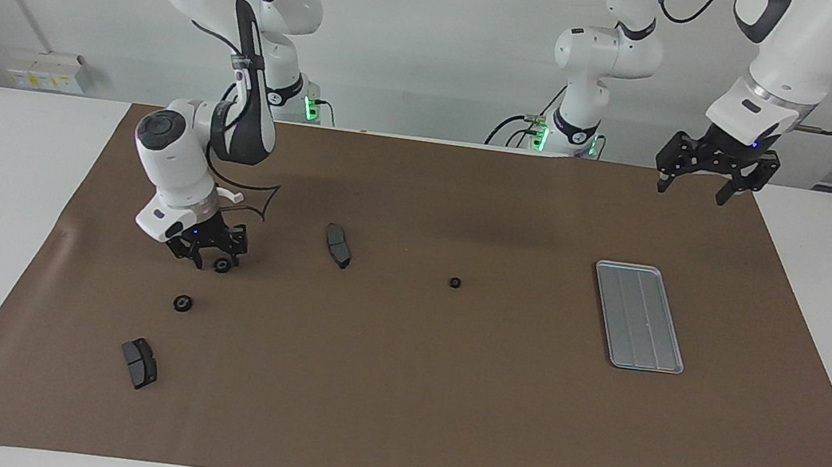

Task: Pick bearing gear from pile to tray
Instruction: 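Reach the left gripper to the center gear and grasp it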

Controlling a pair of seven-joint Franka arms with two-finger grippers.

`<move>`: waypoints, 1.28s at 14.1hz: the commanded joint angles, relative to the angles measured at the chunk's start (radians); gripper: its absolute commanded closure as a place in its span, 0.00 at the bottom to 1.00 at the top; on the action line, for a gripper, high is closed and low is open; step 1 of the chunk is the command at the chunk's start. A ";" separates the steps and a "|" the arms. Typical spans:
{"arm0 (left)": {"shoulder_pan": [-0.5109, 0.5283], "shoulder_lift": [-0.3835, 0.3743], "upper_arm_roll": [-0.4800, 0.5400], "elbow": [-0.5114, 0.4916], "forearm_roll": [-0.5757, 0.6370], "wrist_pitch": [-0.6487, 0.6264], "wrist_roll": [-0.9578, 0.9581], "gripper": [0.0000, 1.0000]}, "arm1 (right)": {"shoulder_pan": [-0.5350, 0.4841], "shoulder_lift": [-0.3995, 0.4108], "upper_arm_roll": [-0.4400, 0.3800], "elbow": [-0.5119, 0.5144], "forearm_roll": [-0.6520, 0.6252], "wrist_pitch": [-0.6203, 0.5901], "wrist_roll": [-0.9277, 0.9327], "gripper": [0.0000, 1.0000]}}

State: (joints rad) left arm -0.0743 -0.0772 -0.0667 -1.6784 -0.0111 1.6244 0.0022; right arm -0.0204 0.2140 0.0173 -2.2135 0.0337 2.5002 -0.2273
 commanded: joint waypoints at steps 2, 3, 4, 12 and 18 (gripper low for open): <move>-0.103 0.031 0.007 -0.006 -0.001 0.026 -0.108 0.00 | -0.016 -0.013 0.013 -0.028 0.026 0.037 -0.041 0.34; -0.134 0.065 0.008 0.023 -0.012 0.022 -0.144 0.00 | -0.015 -0.013 0.015 -0.028 0.026 0.045 -0.040 0.34; -0.165 0.095 0.008 0.049 -0.026 0.022 -0.215 0.00 | -0.013 -0.013 0.015 -0.028 0.026 0.051 -0.038 0.34; -0.344 0.347 0.010 0.252 -0.032 0.026 -0.491 0.00 | -0.010 -0.012 0.015 -0.037 0.031 0.066 -0.040 0.34; -0.423 0.473 0.010 0.293 -0.024 0.130 -0.613 0.00 | -0.010 -0.013 0.015 -0.043 0.032 0.065 -0.040 0.48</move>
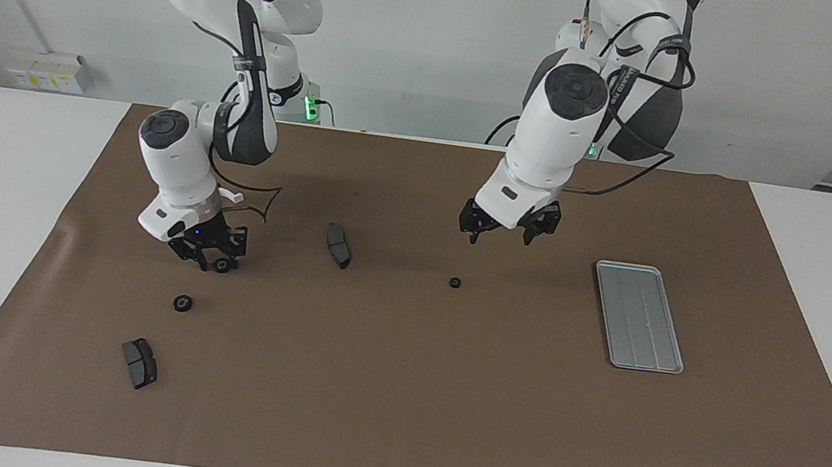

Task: Pick bearing gear from pile to tray
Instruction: 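Reach the left gripper to the center gear and grasp it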

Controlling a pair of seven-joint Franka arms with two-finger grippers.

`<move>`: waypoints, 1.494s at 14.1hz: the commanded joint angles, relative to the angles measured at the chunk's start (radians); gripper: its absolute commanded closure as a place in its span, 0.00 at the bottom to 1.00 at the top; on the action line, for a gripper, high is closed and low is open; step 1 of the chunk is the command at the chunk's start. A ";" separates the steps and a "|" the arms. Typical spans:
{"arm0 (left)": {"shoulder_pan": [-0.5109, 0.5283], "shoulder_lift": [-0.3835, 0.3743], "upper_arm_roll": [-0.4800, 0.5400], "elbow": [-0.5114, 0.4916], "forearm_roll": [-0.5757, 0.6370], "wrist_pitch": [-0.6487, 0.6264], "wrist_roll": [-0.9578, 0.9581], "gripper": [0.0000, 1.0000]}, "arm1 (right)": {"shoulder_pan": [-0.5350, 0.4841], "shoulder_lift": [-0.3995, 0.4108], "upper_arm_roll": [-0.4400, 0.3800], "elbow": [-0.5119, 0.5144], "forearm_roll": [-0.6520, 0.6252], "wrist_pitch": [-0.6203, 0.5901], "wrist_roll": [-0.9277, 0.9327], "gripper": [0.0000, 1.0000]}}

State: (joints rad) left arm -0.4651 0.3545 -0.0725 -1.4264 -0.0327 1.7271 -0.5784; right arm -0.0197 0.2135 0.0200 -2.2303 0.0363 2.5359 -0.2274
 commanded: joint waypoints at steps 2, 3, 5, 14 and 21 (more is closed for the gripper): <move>-0.046 0.041 0.016 -0.020 -0.001 0.118 -0.069 0.00 | -0.009 -0.013 0.012 -0.026 0.028 0.029 -0.038 0.62; -0.047 0.043 0.016 -0.058 -0.001 0.170 -0.084 0.00 | -0.009 -0.013 0.012 -0.025 0.028 0.029 -0.036 0.77; -0.052 0.043 0.016 -0.136 0.000 0.261 -0.093 0.00 | -0.008 -0.013 0.014 -0.022 0.028 0.026 -0.033 1.00; -0.070 0.083 0.017 -0.278 0.004 0.394 -0.107 0.00 | 0.004 -0.029 0.017 0.119 0.028 -0.178 0.025 1.00; -0.084 0.070 0.017 -0.394 0.005 0.525 -0.110 0.03 | 0.006 -0.077 0.047 0.219 0.028 -0.365 0.132 1.00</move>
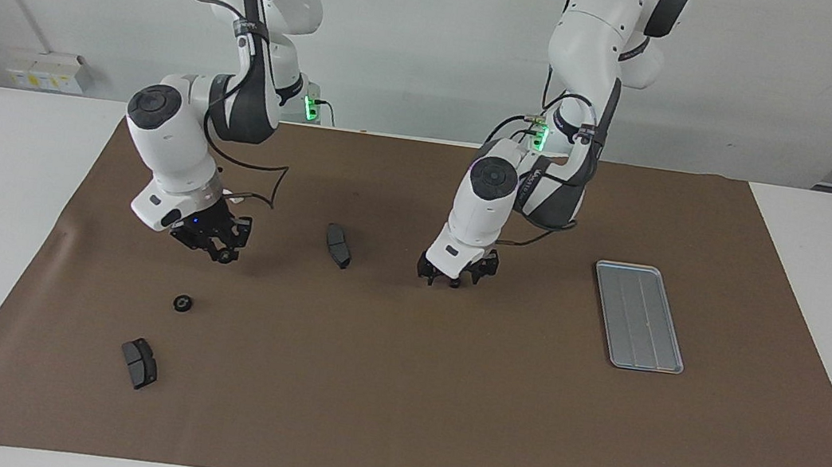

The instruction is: Pick bearing gear from pile to tray

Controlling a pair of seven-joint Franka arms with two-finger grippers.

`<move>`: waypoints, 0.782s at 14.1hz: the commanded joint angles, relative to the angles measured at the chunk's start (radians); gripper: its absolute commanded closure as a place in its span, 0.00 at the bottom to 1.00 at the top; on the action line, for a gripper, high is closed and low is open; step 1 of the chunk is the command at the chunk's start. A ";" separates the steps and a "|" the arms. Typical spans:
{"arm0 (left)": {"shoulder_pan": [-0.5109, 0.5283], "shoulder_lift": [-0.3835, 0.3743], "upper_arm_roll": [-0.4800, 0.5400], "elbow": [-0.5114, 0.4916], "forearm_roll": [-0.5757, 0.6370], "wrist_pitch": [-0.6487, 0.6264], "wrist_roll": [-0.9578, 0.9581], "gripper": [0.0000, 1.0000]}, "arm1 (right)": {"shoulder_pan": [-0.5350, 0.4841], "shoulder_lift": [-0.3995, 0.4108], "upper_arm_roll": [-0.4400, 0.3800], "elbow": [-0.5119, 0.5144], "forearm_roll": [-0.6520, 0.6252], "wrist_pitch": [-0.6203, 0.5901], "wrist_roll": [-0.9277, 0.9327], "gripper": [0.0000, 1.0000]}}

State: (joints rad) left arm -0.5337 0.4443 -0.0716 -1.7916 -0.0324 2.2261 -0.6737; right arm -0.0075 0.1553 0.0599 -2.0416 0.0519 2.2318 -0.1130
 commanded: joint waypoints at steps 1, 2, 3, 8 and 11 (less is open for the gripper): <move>-0.015 -0.021 0.016 -0.037 0.006 0.027 -0.015 0.06 | -0.008 -0.026 0.020 0.052 0.012 -0.096 0.042 1.00; -0.015 -0.021 0.016 -0.040 0.006 0.029 -0.012 0.09 | -0.006 -0.033 0.026 0.063 0.012 -0.115 0.067 1.00; -0.015 -0.021 0.016 -0.040 0.005 0.033 -0.012 0.12 | -0.006 -0.039 0.028 0.064 0.012 -0.121 0.072 1.00; -0.017 -0.025 0.016 -0.071 0.006 0.058 -0.010 0.29 | -0.008 -0.042 0.028 0.064 0.012 -0.118 0.070 1.00; -0.015 -0.025 0.015 -0.071 0.006 0.055 -0.009 0.39 | -0.008 -0.042 0.028 0.063 0.012 -0.113 0.070 1.00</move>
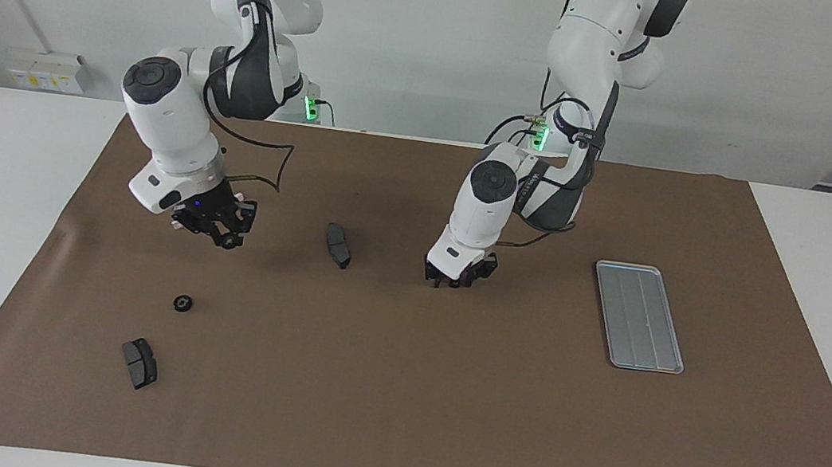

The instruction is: Pick bearing gear from pile to tray

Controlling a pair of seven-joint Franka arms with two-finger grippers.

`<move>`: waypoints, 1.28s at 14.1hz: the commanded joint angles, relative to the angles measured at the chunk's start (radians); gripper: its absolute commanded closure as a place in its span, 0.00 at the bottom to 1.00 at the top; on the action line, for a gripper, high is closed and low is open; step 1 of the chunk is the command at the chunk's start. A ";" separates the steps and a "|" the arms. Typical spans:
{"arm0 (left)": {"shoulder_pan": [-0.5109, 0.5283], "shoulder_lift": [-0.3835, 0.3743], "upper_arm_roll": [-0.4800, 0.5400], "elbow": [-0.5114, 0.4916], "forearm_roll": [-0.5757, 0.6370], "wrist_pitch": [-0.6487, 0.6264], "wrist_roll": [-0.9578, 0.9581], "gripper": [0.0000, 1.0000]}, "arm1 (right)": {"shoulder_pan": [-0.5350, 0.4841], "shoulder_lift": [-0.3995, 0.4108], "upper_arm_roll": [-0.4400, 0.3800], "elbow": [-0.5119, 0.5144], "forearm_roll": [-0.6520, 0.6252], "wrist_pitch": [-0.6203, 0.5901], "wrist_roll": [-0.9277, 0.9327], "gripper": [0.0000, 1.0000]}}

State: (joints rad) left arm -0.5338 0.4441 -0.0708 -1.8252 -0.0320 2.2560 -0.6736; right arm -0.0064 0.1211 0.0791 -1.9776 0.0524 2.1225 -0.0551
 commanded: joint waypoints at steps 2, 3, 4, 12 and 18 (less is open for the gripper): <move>-0.017 -0.025 0.014 -0.037 0.006 0.022 -0.009 0.48 | -0.009 -0.008 0.008 -0.001 0.012 -0.003 0.012 1.00; -0.017 -0.025 0.014 -0.037 0.006 0.017 -0.009 0.53 | -0.009 -0.008 0.008 -0.003 0.012 -0.001 0.011 1.00; -0.017 -0.027 0.014 -0.037 0.006 0.013 -0.007 0.55 | -0.009 -0.008 0.008 -0.003 0.012 -0.001 0.011 1.00; -0.015 -0.027 0.013 -0.034 0.006 0.007 -0.003 0.93 | -0.009 -0.008 0.008 -0.006 0.012 0.002 0.011 1.00; 0.052 -0.021 0.011 0.079 -0.005 -0.123 0.060 1.00 | -0.007 -0.005 0.039 0.006 0.012 -0.001 0.075 1.00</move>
State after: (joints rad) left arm -0.5212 0.4331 -0.0603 -1.7900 -0.0278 2.2045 -0.6630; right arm -0.0064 0.1211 0.0862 -1.9774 0.0530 2.1228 -0.0331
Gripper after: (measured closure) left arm 0.753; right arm 0.652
